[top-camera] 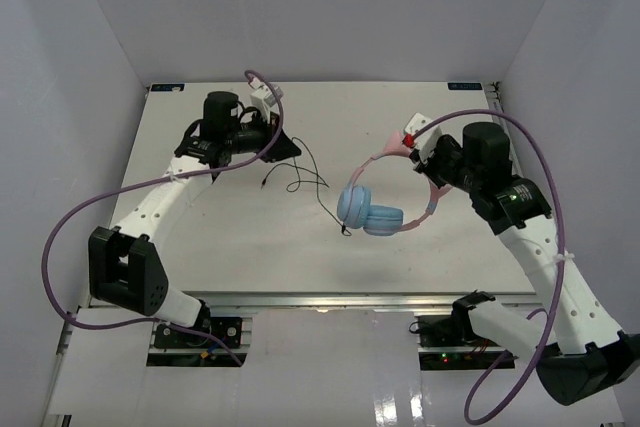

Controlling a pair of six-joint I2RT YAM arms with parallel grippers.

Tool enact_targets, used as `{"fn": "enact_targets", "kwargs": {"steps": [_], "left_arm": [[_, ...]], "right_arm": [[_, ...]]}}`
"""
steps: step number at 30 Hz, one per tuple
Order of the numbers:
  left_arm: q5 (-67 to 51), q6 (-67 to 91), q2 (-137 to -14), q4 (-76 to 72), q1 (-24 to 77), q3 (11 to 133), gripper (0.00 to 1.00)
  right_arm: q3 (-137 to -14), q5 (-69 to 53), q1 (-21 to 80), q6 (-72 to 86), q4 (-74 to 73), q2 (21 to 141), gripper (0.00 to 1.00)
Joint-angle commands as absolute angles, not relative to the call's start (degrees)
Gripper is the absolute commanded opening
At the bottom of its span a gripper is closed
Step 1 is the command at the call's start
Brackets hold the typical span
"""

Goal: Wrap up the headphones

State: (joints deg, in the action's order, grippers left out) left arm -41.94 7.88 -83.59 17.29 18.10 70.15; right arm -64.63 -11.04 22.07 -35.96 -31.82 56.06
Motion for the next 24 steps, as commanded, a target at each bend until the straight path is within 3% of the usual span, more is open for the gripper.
{"fn": "enact_targets", "kwargs": {"steps": [1, 4, 12, 18, 24], "left_arm": [[-46.30, 13.43, -83.41, 28.50, 19.43, 79.89, 0.00], [-45.46, 15.19, -83.46, 32.15, 19.51, 83.01, 0.00], [-37.08, 13.94, -91.73, 43.11, 19.51, 94.40, 0.00], [-42.52, 19.07, -94.31, 42.41, 20.62, 102.85, 0.00], [-51.83, 21.82, -90.15, 40.34, 22.01, 95.82, 0.00]], "right_arm": [[-58.70, 11.72, 26.48, -30.77, -16.33, 56.82, 0.08], [-56.17, 16.88, 28.99, -29.50, -11.02, 57.89, 0.08], [-58.13, 15.33, 36.82, -26.45, -11.99, 61.62, 0.08], [-56.96, 28.10, 38.14, -20.73, -5.65, 68.57, 0.08], [-57.95, 37.53, 38.42, -18.34, 3.43, 71.85, 0.08]]}}
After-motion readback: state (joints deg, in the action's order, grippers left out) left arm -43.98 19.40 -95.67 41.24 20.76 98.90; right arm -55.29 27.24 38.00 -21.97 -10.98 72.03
